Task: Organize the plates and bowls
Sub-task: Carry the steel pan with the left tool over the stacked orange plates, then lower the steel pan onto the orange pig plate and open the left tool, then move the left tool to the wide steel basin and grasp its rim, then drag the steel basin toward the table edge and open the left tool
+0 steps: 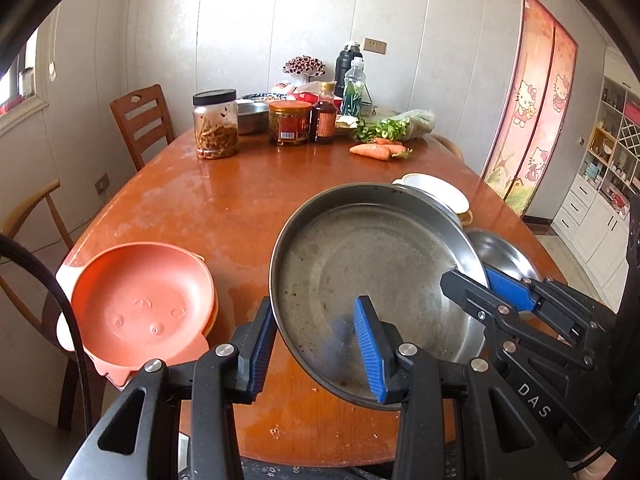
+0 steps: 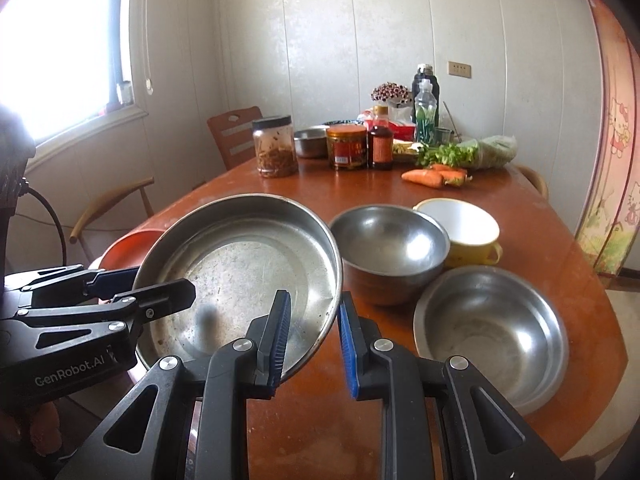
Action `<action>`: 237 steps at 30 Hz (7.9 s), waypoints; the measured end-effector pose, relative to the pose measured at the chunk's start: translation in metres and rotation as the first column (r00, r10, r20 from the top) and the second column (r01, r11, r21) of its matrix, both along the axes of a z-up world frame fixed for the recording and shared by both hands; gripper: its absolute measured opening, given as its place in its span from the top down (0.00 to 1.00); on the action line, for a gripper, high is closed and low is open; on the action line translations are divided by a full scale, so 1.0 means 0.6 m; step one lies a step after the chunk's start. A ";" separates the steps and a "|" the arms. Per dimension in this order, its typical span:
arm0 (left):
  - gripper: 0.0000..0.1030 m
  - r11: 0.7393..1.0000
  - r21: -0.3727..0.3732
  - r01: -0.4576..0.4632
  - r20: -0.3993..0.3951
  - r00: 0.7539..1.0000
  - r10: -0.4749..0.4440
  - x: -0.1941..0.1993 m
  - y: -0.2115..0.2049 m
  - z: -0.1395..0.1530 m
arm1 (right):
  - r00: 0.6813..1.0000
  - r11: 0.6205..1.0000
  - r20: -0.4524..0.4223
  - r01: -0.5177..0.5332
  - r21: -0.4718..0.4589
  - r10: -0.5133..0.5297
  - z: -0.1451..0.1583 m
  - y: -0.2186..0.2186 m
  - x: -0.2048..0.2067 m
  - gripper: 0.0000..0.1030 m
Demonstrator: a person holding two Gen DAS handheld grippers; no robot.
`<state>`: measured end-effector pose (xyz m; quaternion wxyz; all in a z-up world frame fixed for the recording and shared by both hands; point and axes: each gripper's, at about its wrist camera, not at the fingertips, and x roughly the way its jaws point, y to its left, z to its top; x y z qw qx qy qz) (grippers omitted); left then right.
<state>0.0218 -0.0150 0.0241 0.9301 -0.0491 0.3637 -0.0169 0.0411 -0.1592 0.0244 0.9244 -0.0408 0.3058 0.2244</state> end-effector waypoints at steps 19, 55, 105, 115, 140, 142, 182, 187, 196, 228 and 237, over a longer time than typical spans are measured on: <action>0.61 0.999 0.003 -0.045 0.056 0.997 0.045 0.010 0.071 0.062 | 0.995 0.999 0.086 -0.048 0.006 0.047 0.073 0.066 0.024 0.76; 0.61 0.969 0.034 -0.245 -0.062 0.967 0.247 0.033 0.308 -0.039 | 0.953 0.955 -0.102 -0.291 -0.062 0.284 -0.042 0.331 0.094 0.75; 0.61 0.967 0.105 -0.231 -0.072 0.968 0.239 0.036 0.275 -0.068 | 0.954 0.959 -0.142 -0.274 -0.068 0.263 -0.077 0.316 0.085 0.59; 0.61 0.964 0.088 -0.250 -0.047 0.966 0.255 0.026 0.280 -0.055 | 0.957 0.962 -0.132 -0.267 -0.055 0.258 -0.067 0.303 0.079 0.53; 0.45 0.981 0.099 -0.165 0.026 0.986 0.163 0.027 0.160 0.027 | 0.989 0.989 0.003 -0.146 0.012 0.146 0.024 0.165 0.047 0.38; 0.44 0.985 0.096 -0.146 0.037 0.989 0.143 0.027 0.140 0.036 | 0.992 0.991 0.021 -0.129 0.025 0.128 0.036 0.142 0.043 0.37; 0.38 0.987 0.006 0.164 -0.049 0.985 -0.163 0.127 -0.213 0.014 | 0.964 0.963 -0.018 0.267 0.041 -0.266 0.018 -0.322 0.075 0.26; 0.38 0.984 -0.007 0.177 -0.092 0.980 -0.176 0.137 -0.226 -0.011 | 0.962 0.962 -0.061 0.269 0.039 -0.266 -0.015 -0.332 0.095 0.26; 0.38 0.980 0.009 0.201 -0.144 0.970 -0.197 0.149 -0.258 -0.050 | 0.962 0.962 -0.103 0.261 0.081 -0.252 -0.051 -0.346 0.111 0.26; 0.38 0.974 0.014 0.226 -0.195 0.956 -0.219 0.170 -0.263 -0.100 | 0.959 0.957 -0.127 0.268 0.110 -0.254 -0.092 -0.336 0.140 0.73; 0.60 0.963 -0.012 0.271 -0.189 0.945 -0.268 0.170 -0.267 -0.107 | 0.965 0.973 -0.147 0.227 0.046 -0.218 -0.102 -0.306 0.145 0.77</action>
